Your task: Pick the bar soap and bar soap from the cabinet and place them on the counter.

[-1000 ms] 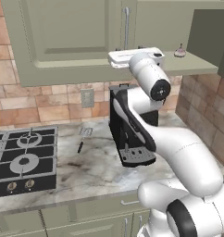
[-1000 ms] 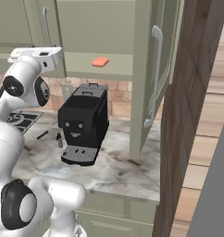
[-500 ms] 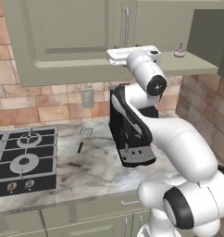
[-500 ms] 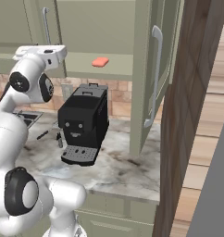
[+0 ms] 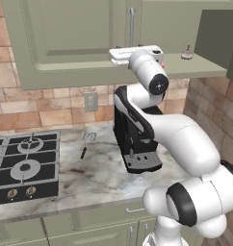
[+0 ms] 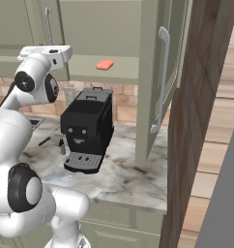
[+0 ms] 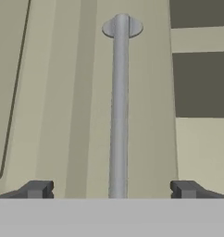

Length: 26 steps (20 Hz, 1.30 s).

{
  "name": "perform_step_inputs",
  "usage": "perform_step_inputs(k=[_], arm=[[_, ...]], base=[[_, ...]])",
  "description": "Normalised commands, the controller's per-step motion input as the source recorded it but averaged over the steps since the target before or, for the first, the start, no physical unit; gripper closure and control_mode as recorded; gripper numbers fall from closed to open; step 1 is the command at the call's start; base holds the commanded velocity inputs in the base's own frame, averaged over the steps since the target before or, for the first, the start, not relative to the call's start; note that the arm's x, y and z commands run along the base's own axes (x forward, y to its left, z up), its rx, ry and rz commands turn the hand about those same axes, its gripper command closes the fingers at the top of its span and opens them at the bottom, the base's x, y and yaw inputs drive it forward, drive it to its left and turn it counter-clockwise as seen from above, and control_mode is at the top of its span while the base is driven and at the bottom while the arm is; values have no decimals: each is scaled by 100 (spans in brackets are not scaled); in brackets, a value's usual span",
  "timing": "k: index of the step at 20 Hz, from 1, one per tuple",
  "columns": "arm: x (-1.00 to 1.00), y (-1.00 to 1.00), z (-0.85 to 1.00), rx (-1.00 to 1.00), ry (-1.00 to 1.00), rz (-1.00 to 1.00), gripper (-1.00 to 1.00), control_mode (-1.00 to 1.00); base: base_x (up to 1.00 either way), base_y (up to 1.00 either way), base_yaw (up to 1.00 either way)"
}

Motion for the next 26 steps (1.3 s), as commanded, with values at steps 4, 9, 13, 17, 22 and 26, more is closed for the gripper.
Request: perform_step_inputs(k=[4,9,13,17,22,26], arm=[[27,5,0,0,2,0,-100,-100],[31,9,0,0,5,0,100,-100],[27,2,0,0,11,0,100,-100],[24,1,-1,0,13,0,100,-100],[27,12,-7,-2,15,0,100,-100],[28,16,-8,-3,14,0,100,-100]], base=[[0,0,0],[0,0,0],[0,0,0],[0,0,0],[0,0,0],[0,0,0]])
